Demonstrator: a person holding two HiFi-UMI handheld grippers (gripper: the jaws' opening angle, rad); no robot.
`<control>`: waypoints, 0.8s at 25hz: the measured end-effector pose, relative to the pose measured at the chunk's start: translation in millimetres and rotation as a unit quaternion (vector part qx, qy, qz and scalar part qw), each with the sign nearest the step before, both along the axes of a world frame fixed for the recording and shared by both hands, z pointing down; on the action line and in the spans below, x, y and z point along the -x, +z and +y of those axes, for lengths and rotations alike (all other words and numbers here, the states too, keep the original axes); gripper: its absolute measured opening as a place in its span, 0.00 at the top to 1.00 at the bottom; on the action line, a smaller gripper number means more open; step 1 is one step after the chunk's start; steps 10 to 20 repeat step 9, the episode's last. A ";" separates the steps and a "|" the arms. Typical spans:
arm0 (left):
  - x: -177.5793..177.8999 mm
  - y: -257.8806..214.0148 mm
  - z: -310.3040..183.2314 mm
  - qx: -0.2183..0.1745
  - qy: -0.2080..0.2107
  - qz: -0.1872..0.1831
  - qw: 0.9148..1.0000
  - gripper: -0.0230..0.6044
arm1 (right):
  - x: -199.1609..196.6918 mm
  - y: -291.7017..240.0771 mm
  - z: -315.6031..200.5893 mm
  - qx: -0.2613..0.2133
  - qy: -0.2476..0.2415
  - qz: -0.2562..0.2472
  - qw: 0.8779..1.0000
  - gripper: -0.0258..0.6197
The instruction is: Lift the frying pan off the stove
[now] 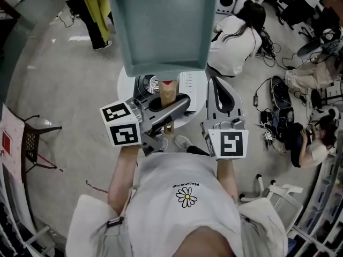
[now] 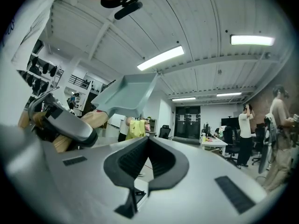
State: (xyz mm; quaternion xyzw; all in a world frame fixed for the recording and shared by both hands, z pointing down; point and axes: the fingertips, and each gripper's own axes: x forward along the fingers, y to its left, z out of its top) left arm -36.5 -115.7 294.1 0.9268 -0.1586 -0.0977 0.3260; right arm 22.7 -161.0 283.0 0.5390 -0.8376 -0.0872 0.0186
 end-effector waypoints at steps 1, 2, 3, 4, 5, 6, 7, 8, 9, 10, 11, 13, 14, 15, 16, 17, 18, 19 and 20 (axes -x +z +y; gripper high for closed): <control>-0.1 0.7 -0.4 -0.001 -0.002 -0.004 1.000 0.95 | -0.8 -0.7 0.3 -0.001 0.000 0.000 1.000 0.96; -0.2 1.3 -0.7 -0.001 -0.002 -0.006 1.000 0.95 | -1.5 -1.2 0.6 -0.001 0.001 0.000 1.000 0.96; -0.3 1.6 -0.6 0.000 -0.002 -0.006 1.000 0.95 | -1.9 -1.4 0.7 -0.001 0.001 0.000 1.000 0.96; -0.4 1.6 -0.2 0.001 0.000 -0.006 1.000 0.95 | -2.1 -1.6 0.7 -0.001 0.001 0.000 1.000 0.96; -0.5 1.9 0.2 0.003 0.001 -0.006 1.000 0.95 | -2.2 -1.5 0.7 -0.001 0.001 0.000 1.000 0.96; -0.6 2.8 0.4 0.004 0.002 -0.008 1.000 0.95 | -2.3 -1.4 0.6 -0.001 0.001 0.000 1.000 0.96; -0.5 4.0 0.5 0.004 0.003 -0.011 1.000 0.95 | -2.2 -1.3 0.5 -0.001 0.001 0.000 1.000 0.96; -0.3 5.3 0.5 0.004 0.002 -0.014 1.000 0.95 | -2.0 -1.2 0.3 -0.001 0.001 0.000 1.000 0.96; -0.1 6.7 0.4 0.005 0.002 -0.017 1.000 0.95 | -1.9 -1.0 0.1 -0.001 0.001 0.000 1.000 0.96; -0.1 6.7 0.4 0.005 0.002 -0.017 1.000 0.95 | -1.9 -1.0 0.1 -0.001 0.001 0.000 1.000 0.96; -0.1 6.7 0.4 0.005 0.002 -0.017 1.000 0.95 | -1.9 -1.0 0.1 -0.001 0.001 0.000 1.000 0.96; -0.1 6.7 0.4 0.005 0.002 -0.017 1.000 0.95 | -1.9 -1.0 0.1 -0.001 0.001 0.000 1.000 0.96; -0.1 6.7 0.4 0.005 0.002 -0.017 1.000 0.95 | -1.9 -1.0 0.1 -0.001 0.001 0.000 1.000 0.96; -0.1 6.7 0.4 0.005 0.002 -0.017 1.000 0.95 | -1.9 -1.0 0.1 -0.001 0.001 0.000 1.000 0.96; -0.1 6.7 0.4 0.005 0.002 -0.017 1.000 0.95 | -1.9 -1.0 0.1 -0.001 0.001 0.000 1.000 0.96; -0.1 6.7 0.4 0.005 0.002 -0.017 1.000 0.95 | -1.9 -1.0 0.1 -0.001 0.001 0.000 1.000 0.96; -0.1 6.7 0.4 0.005 0.002 -0.017 1.000 0.95 | -1.9 -1.0 0.1 -0.001 0.001 0.000 1.000 0.96; -0.1 6.7 0.4 0.005 0.002 -0.017 1.000 0.95 | -1.9 -1.0 0.1 -0.001 0.001 0.000 1.000 0.96; -0.1 6.7 0.4 0.005 0.002 -0.017 1.000 0.95 | -1.9 -1.0 0.1 -0.001 0.001 0.000 1.000 0.96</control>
